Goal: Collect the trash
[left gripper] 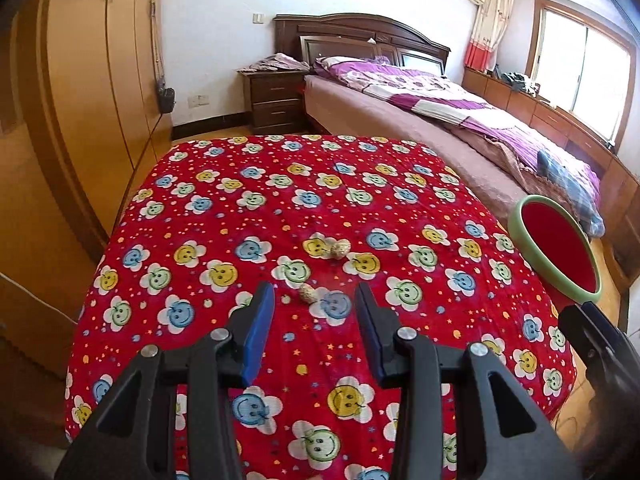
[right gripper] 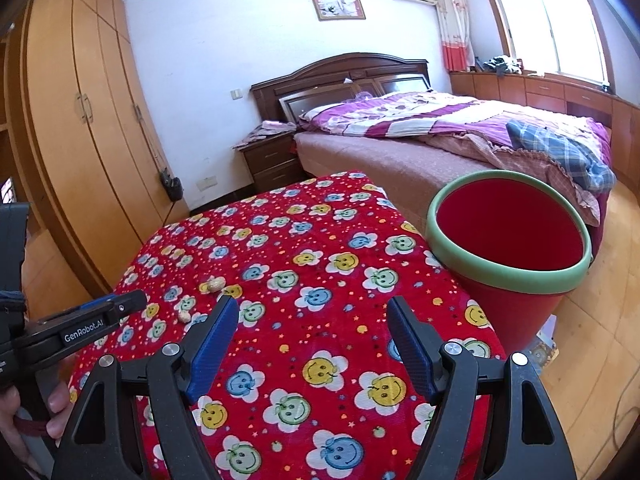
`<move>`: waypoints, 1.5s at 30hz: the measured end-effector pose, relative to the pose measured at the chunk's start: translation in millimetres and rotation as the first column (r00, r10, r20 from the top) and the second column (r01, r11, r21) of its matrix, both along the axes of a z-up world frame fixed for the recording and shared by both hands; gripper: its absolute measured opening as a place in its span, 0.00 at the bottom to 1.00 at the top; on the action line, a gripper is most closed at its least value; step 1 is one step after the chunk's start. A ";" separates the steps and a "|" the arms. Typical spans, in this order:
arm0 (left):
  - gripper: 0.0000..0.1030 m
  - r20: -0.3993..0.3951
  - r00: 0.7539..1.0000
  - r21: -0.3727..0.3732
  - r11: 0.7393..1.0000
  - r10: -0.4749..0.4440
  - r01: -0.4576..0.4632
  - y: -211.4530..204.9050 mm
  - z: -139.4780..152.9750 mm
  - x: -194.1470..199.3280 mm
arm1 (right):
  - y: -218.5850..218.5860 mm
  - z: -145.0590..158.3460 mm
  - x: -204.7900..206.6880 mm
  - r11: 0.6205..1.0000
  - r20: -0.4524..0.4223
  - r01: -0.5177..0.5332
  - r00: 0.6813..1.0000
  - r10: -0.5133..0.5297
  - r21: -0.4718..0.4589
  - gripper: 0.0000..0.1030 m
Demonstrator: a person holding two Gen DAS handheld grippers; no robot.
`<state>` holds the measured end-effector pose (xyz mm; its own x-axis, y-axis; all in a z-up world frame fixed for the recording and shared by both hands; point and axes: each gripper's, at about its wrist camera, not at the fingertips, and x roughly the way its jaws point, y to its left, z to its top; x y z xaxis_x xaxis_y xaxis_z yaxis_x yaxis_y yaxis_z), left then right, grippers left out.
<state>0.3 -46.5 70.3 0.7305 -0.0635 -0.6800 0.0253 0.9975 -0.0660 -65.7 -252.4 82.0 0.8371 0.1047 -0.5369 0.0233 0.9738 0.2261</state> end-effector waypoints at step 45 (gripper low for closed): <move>0.41 0.016 0.999 0.004 1.000 0.031 -0.031 10.7 7.4 -6.9 | 4.5 2.4 -2.4 1.000 0.002 -0.012 1.000 0.012 -0.002 0.75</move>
<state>-6.5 -35.8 77.7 0.7430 -0.0376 -0.6683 -0.0047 0.9981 -0.0614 -68.1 -247.9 84.4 0.8367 0.1132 -0.5358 0.0115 0.9746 0.2238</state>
